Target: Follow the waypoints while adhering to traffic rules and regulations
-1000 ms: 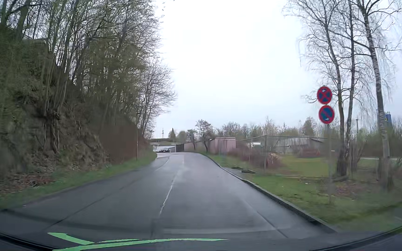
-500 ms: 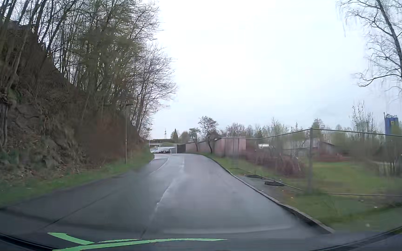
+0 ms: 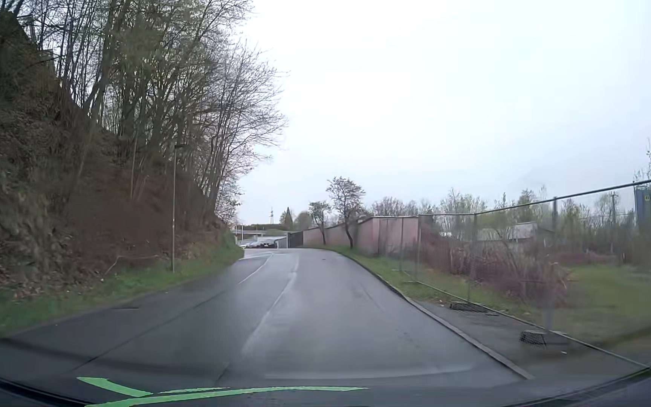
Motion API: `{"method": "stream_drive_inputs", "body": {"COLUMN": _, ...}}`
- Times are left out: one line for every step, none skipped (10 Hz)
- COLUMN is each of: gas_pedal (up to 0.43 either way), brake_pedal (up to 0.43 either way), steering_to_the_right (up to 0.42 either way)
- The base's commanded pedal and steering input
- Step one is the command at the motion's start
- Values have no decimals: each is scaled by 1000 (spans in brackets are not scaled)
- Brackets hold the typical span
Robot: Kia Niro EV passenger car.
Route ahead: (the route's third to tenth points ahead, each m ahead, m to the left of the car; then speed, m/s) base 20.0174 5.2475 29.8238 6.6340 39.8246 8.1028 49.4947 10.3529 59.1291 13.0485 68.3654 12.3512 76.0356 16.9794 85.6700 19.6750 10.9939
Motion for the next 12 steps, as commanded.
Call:
{"method": "stream_drive_inputs", "body": {"gas_pedal": 138, "brake_pedal": 0, "steering_to_the_right": -6}}
{"method": "stream_drive_inputs", "body": {"gas_pedal": 138, "brake_pedal": 0, "steering_to_the_right": -5}}
{"method": "stream_drive_inputs", "body": {"gas_pedal": 138, "brake_pedal": 0, "steering_to_the_right": -5}}
{"method": "stream_drive_inputs", "body": {"gas_pedal": 138, "brake_pedal": 0, "steering_to_the_right": -5}}
{"method": "stream_drive_inputs", "body": {"gas_pedal": 138, "brake_pedal": 0, "steering_to_the_right": -4}}
{"method": "stream_drive_inputs", "body": {"gas_pedal": 130, "brake_pedal": 0, "steering_to_the_right": -4}}
{"method": "stream_drive_inputs", "body": {"gas_pedal": 130, "brake_pedal": 0, "steering_to_the_right": -4}}
{"method": "stream_drive_inputs", "body": {"gas_pedal": 130, "brake_pedal": 0, "steering_to_the_right": -4}}
{"method": "stream_drive_inputs", "body": {"gas_pedal": 130, "brake_pedal": 0, "steering_to_the_right": -4}}
{"method": "stream_drive_inputs", "body": {"gas_pedal": 130, "brake_pedal": 0, "steering_to_the_right": -5}}
{"method": "stream_drive_inputs", "body": {"gas_pedal": 130, "brake_pedal": 0, "steering_to_the_right": -5}}
{"method": "stream_drive_inputs", "body": {"gas_pedal": 130, "brake_pedal": 0, "steering_to_the_right": -5}}
